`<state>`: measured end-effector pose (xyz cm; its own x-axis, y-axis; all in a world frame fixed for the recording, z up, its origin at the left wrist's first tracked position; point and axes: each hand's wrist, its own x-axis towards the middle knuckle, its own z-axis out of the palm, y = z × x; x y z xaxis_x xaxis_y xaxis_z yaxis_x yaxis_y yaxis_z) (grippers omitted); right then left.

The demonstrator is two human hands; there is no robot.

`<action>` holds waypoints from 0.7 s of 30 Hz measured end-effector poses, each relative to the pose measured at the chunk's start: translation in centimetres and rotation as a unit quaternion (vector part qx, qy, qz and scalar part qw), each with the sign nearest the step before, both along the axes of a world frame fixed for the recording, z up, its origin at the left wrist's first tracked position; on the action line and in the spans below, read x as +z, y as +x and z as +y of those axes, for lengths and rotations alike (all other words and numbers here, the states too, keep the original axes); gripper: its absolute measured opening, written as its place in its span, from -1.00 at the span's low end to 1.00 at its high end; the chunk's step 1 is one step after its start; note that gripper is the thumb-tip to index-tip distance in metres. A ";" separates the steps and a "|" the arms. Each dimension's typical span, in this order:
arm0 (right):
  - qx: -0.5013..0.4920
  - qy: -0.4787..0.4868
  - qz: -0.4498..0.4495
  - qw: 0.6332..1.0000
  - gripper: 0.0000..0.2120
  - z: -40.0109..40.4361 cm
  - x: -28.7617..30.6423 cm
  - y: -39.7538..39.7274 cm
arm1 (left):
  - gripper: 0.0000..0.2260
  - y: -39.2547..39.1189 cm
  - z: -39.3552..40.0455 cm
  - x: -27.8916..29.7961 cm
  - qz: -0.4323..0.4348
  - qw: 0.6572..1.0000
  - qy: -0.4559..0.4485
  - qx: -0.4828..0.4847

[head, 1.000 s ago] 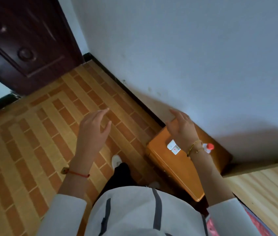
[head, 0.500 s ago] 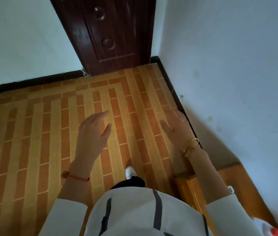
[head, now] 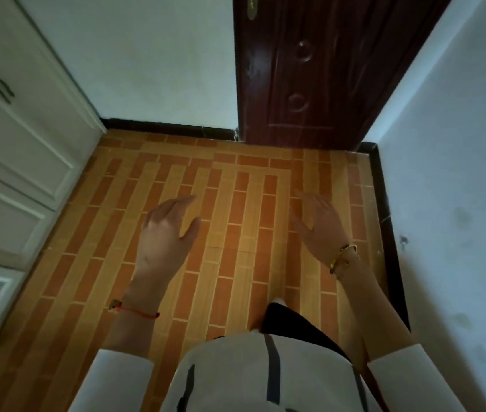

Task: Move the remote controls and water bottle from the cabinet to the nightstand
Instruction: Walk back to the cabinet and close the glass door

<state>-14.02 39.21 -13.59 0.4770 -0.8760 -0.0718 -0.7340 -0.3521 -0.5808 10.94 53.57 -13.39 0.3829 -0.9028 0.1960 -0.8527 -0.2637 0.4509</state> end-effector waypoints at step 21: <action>0.321 -0.059 -0.041 0.944 -0.52 -25.9 2.0 34.6 | -0.65 21.1 -14.9 1.9 -0.019 0.957 -0.034 0.289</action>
